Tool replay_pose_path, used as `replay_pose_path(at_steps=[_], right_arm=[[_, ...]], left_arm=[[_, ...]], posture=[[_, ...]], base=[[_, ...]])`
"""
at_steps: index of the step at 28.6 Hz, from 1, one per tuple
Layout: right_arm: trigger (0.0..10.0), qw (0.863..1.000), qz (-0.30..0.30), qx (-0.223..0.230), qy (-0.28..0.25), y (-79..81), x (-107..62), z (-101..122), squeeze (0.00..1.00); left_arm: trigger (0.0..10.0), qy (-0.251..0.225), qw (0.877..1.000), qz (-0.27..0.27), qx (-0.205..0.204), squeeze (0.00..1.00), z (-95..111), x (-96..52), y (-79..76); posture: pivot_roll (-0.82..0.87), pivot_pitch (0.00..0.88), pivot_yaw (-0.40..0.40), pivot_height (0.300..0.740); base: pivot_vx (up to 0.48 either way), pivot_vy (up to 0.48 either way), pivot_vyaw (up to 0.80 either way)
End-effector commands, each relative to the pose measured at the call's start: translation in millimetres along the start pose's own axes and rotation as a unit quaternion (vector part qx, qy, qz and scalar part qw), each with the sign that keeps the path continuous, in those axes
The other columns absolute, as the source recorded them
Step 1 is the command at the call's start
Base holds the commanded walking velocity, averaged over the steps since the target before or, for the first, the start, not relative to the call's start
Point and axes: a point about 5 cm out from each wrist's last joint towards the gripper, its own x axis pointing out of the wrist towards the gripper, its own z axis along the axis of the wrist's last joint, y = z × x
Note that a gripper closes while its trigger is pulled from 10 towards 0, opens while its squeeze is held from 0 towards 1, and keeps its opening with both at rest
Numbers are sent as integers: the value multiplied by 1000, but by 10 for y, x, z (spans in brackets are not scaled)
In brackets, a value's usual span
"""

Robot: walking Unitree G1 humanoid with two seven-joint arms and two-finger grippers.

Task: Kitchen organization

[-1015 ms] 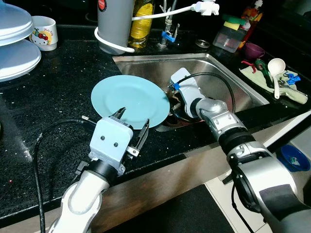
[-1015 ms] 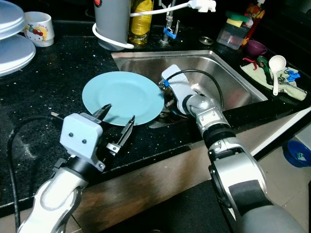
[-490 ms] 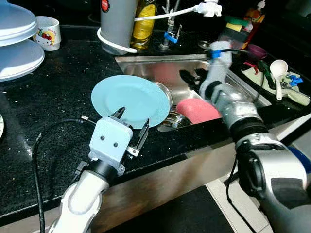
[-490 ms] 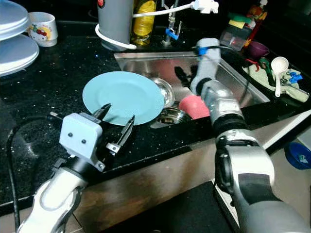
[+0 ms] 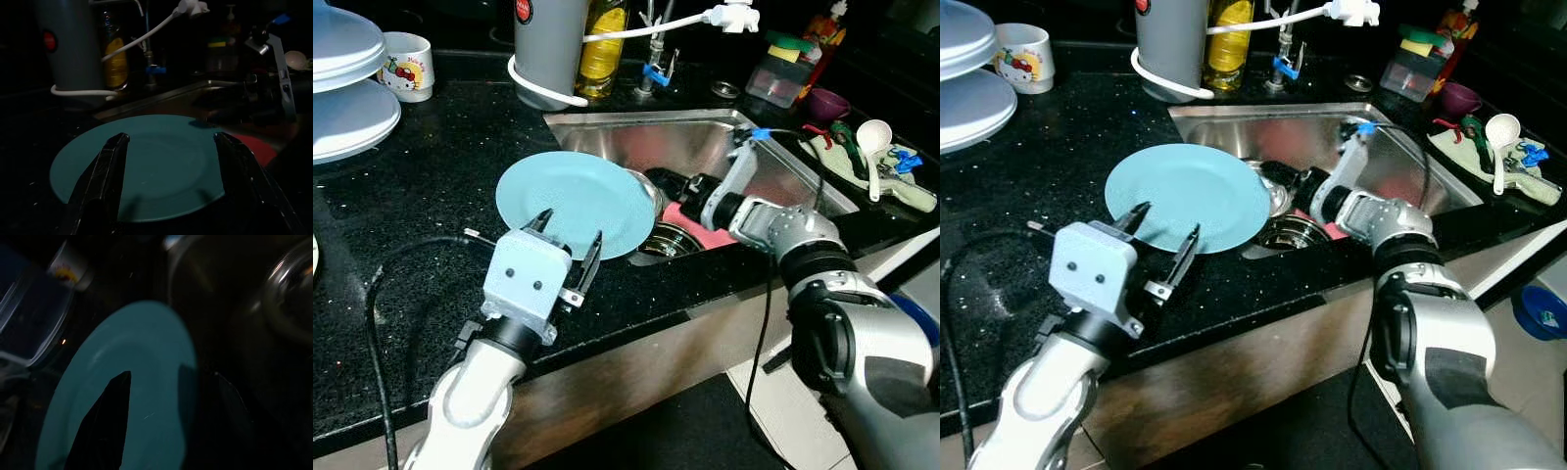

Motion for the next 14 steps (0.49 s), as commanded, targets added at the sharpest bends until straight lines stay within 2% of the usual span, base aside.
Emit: replay_pose_path(at_steps=[1,5,10,11,14], right_arm=[[10000,1000,-20,14,3,-27,-8,-18,0],[10000,1000,-18,16,19,-18,30,-104,0],[9922,999,16,40,27,63,63,-156,0],[0,999,20,43,27,66,61,-161,0],[0,998,25,44,28,68,57,-171,0]], left_arm=[[10000,28,1000,2,6,0,-98,-29,-9],[10000,44,999,3,8,0,-168,-64,-21],[10000,46,999,6,-2,0,-170,-70,-27],[10000,46,999,7,-4,0,-171,-71,-27],[10000,47,999,7,-4,0,-174,-70,-29]], posture=[[163,57,-234,740],[162,57,-234,740],[159,57,-232,740],[159,57,-232,740],[158,55,-231,740]], base=[[0,0,0],[0,0,0],[0,0,0],[0,0,0],[0,0,0]])
